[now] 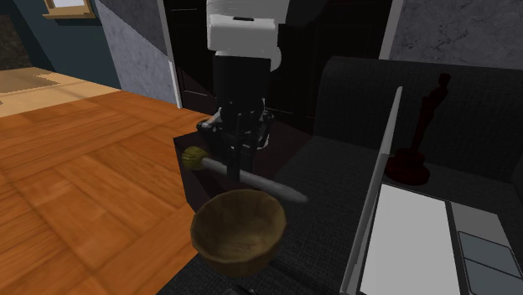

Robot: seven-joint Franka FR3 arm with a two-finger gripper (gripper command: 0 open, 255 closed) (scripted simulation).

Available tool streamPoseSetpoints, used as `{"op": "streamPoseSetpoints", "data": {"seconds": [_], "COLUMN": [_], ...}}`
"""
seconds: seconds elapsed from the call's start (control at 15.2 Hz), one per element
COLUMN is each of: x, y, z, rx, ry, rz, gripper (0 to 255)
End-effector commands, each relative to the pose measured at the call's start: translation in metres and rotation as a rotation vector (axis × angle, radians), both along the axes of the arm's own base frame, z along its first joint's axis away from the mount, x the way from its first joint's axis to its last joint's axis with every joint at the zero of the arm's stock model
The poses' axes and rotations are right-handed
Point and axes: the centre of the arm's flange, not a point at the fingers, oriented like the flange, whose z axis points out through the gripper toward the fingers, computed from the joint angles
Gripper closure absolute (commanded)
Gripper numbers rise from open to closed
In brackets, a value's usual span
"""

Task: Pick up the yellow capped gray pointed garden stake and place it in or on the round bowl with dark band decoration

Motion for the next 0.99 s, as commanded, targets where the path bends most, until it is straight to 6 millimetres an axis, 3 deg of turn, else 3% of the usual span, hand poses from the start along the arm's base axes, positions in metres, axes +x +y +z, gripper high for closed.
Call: {"op": "streamPoseSetpoints", "data": {"seconds": [0.0, 0.66, 0.92], "x": [0.000, 0.000, 0.000], "y": [-0.002, -0.002, -0.002], "z": [-0.011, -0.064, -0.064], "rx": [0.000, 0.000, 0.000], "ry": [0.000, 0.000, 0.000], "rz": [0.000, 0.000, 0.000], "gripper": [255, 255, 255]}}
